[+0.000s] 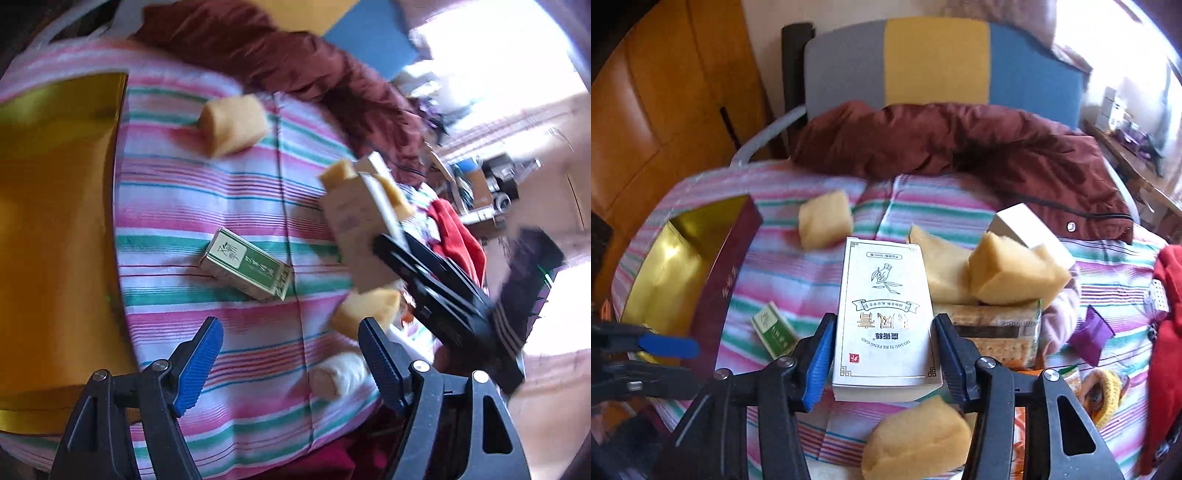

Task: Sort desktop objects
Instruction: 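Grasp the white printed box with the right tool while the left tool grasps the small green box, then carry both boxes into the gold tray and open both tools to release them, then move both tools back from the tray toward the pile of items, then grasp the white rectangular sponge with the right tool while the left tool grasps the white sock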

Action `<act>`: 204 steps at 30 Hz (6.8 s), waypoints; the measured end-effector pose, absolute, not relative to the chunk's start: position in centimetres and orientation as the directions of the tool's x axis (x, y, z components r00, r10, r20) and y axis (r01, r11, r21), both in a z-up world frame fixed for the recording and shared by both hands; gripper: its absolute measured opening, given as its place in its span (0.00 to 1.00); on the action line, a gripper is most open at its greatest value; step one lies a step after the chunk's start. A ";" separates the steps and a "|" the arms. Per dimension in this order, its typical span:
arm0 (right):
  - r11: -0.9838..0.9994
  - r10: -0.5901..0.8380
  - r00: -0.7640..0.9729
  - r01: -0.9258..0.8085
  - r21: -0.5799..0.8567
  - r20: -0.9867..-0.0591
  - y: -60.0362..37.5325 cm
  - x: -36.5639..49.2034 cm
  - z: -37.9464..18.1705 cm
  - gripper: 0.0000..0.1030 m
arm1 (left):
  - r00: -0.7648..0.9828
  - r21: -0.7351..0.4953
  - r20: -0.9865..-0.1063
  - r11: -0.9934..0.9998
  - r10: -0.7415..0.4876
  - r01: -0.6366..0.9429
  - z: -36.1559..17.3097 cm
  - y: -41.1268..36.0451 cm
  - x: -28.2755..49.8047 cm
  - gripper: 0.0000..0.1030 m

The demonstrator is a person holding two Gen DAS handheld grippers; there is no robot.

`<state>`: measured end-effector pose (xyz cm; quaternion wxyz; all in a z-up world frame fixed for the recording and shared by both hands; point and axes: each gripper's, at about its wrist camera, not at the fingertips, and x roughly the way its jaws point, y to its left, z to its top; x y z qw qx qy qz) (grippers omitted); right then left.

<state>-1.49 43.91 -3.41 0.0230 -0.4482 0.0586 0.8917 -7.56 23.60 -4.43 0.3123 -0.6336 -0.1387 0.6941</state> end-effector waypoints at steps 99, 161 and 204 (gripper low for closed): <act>-0.984 -0.137 -0.631 0.177 0.031 -0.764 13.7 -9.4 -1.9 0.72 | -0.591 -0.236 -0.773 -0.969 0.229 -0.067 -3.8 -4.0 -7.7 0.53; -0.929 0.222 -0.524 0.144 -0.342 -0.822 32.0 8.7 -1.7 0.93 | -0.352 -0.297 -0.753 -0.765 0.556 -0.572 -1.4 11.8 -0.3 0.62; -0.825 0.405 -0.229 0.326 -0.462 -0.885 41.7 9.5 -8.4 0.52 | 0.056 -0.315 -0.798 -0.338 0.600 -0.887 -8.0 31.4 3.7 0.43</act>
